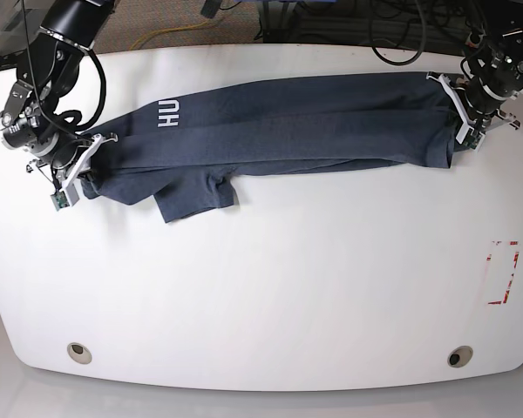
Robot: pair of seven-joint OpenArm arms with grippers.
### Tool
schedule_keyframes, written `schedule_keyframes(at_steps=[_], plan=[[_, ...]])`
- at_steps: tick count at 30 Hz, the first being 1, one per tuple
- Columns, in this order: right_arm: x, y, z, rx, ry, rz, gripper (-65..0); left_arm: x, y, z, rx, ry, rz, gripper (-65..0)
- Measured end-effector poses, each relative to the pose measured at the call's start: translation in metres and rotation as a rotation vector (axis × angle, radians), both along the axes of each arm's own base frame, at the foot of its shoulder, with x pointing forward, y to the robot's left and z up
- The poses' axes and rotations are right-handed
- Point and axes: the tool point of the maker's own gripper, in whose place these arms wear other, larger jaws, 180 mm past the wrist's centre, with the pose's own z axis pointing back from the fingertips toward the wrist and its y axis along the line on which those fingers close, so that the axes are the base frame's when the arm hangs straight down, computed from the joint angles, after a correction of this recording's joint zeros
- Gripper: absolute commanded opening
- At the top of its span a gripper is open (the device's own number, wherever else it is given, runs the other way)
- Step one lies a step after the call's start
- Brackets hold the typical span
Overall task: Fold the T-shirt properly
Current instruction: 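Lift the shirt side with both grippers and fold it over the printed half, then regrasp the folded shirt ends with both grippers and pull them taut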
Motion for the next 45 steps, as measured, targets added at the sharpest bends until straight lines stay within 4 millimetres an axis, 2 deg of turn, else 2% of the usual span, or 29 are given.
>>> schedule_keyframes(at_steps=[2,4,7,8,9,12,15,18,20,23,25,27,30,33,34,37,43,45], plan=[[-0.006,0.002,-0.007,0.008,0.019,-0.002,-65.0,-0.004,0.001,-0.002,0.003,0.015,0.001,-54.2],[-0.013,0.003,-0.016,0.025,0.048,-0.008,-62.9,-0.010,0.003,-0.007,0.019,0.056,0.007,-38.3],[-0.022,0.004,-0.034,0.059,0.097,-0.024,-51.2,-0.018,0.009,-0.012,0.046,0.111,0.019,-19.2],[-0.026,0.003,-0.040,0.068,0.119,-0.030,-45.5,-0.019,0.009,-0.013,0.049,0.118,0.020,-14.3],[-0.029,0.002,-0.046,0.071,0.140,-0.036,-42.0,-0.019,0.009,-0.013,0.048,0.118,0.021,-12.8],[-0.035,-0.001,-0.050,0.085,0.155,-0.055,-29.8,-0.019,0.009,-0.013,0.045,0.117,0.022,-13.2],[-0.039,-0.012,-0.041,0.083,0.124,-0.094,-24.7,-0.017,0.009,-0.009,0.052,0.106,0.020,-14.0],[-0.041,-0.022,-0.024,0.063,0.092,-0.114,-24.1,-0.012,0.008,0.011,0.017,0.039,0.032,-14.0],[-0.041,-0.028,-0.011,0.049,0.072,-0.121,-24.1,-0.009,0.018,0.028,-0.007,-0.013,0.073,-14.0],[-0.038,-0.028,0.006,0.059,0.028,-0.121,-24.1,-0.014,0.039,0.036,-0.006,0.006,0.152,-14.0],[-0.036,-0.022,0.011,0.084,0.006,-0.104,-24.1,-0.015,0.044,0.040,-0.015,0.014,0.170,-14.2],[-0.031,-0.013,0.016,0.126,-0.020,-0.086,-24.1,-0.006,0.041,0.044,-0.031,-0.003,0.160,-15.1],[-0.025,-0.005,0.017,0.145,-0.029,-0.070,-24.1,0.014,0.026,0.048,-0.050,-0.033,0.118,-18.2],[-0.014,0.019,0.015,0.179,-0.034,-0.018,-24.1,0.022,0.007,0.038,-0.037,0.008,0.048,-21.9],[-0.009,0.032,0.016,0.208,-0.049,0.007,-24.1,0.021,-0.002,0.031,-0.042,0.033,0.022,-22.8],[-0.004,0.046,0.012,0.214,-0.044,0.028,-24.1,0.015,-0.015,0.012,-0.006,0.105,-0.024,-24.4],[0.007,0.032,-0.015,0.165,0.001,-0.045,-24.1,0.008,-0.029,-0.017,0.039,0.195,-0.076,-24.4],[0.006,0.028,-0.035,0.181,0.051,-0.079,-24.1,0.003,-0.027,-0.031,0.046,0.231,-0.075,-24.4]])
